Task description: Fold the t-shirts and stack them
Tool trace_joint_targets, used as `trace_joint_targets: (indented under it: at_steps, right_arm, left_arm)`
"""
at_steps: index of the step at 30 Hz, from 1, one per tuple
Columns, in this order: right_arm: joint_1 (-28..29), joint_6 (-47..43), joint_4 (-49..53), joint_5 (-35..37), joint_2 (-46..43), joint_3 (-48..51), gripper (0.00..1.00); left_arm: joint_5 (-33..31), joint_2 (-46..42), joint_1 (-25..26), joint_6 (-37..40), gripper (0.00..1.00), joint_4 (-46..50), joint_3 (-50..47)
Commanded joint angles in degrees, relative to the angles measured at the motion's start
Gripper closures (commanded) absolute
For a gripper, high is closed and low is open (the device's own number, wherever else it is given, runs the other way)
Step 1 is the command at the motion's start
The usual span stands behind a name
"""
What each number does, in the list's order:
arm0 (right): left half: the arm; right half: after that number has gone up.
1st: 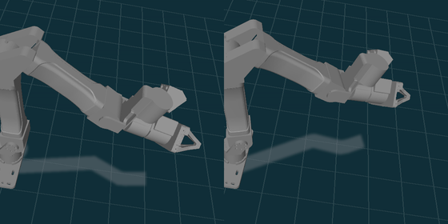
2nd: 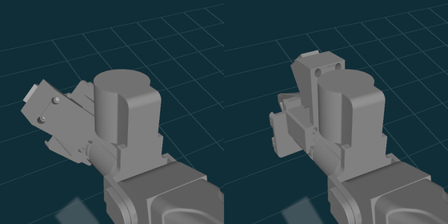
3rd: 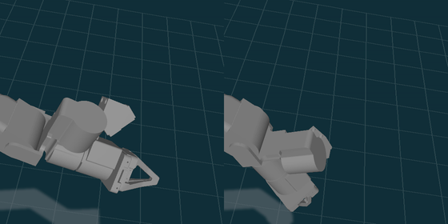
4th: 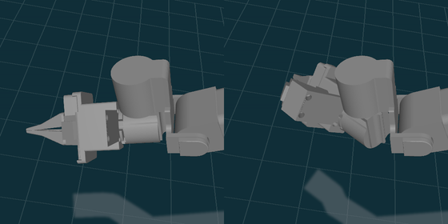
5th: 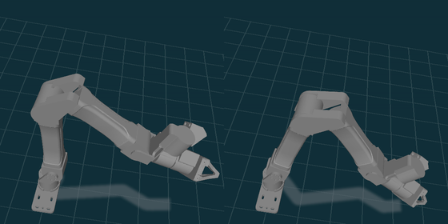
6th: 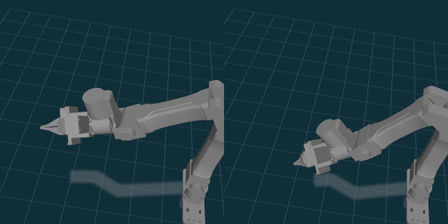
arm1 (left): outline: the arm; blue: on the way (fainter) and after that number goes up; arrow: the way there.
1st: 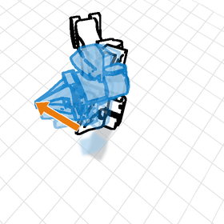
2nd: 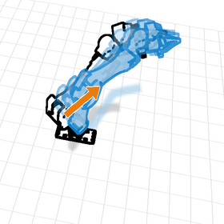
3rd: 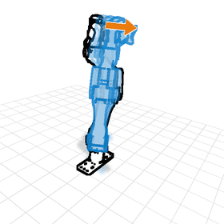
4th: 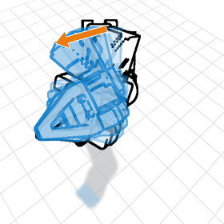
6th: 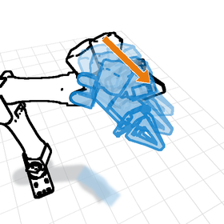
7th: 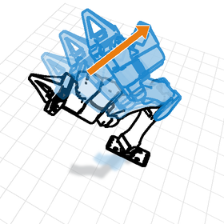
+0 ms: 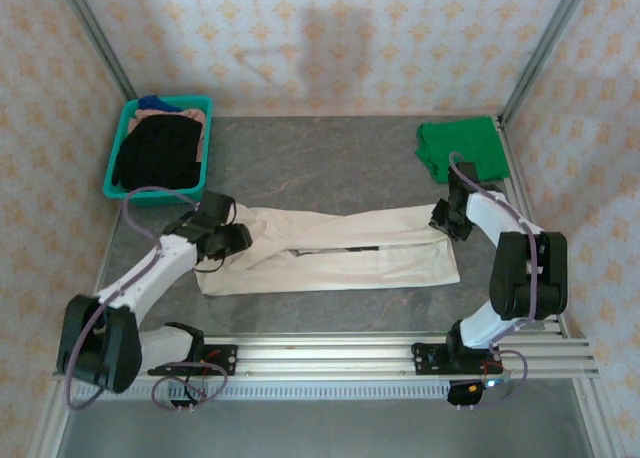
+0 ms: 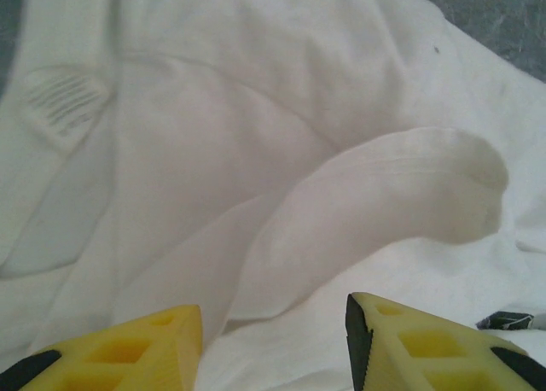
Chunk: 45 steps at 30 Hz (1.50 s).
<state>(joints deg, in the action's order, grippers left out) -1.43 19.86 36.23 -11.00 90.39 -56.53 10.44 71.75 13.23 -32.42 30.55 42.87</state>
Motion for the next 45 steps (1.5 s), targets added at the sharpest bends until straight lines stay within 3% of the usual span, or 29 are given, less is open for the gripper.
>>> trace_joint_targets:
  at_steps: [1,8,15,17,23,25,30,35,41,45]
  right_arm:
    - [-1.64,-0.47,0.34,4.02,-0.46,-1.18,0.65]
    - [-4.71,-1.12,0.29,4.19,-0.39,-0.54,0.64]
    - [-4.75,-0.81,-2.36,-2.42,0.22,0.24,0.63]
    - [-4.81,-0.85,-2.7,-3.28,0.23,0.28,0.65]
    - [-4.76,-1.53,-2.9,-4.99,1.37,-0.07,0.65]
    - [-4.74,-1.42,-3.4,-6.53,2.39,0.04,0.65]
    - [-4.78,-1.9,-3.18,-6.75,2.55,0.18,0.73]
    - [-4.8,-1.7,-2.21,-5.79,1.31,-0.89,1.0]
    - [-4.75,-1.28,-1.75,-7.27,1.06,-5.34,1.0]
    - [-4.81,-0.8,-1.63,-6.48,4.02,-13.41,1.0]
  left_arm:
    - [0.28,3.17,1.0,4.01,0.52,0.37,2.23]
    - [0.29,11.92,4.72,6.2,0.52,0.33,9.43]
    - [1.17,19.15,6.98,6.76,0.54,-1.37,12.92]
    - [0.84,20.15,6.98,6.76,0.6,-0.99,13.55]
    - [-0.34,18.43,6.97,6.83,0.93,0.32,14.34]
    - [-0.53,17.69,6.97,7.01,1.0,0.71,14.57]
    - [-2.92,15.62,6.8,7.71,1.0,3.42,15.37]
    - [-3.18,12.53,5.43,8.45,1.0,5.14,17.38]
    - [-3.16,11.38,3.7,11.01,1.0,5.26,22.72]
    - [-4.06,15.56,1.42,15.32,1.0,6.09,31.01]
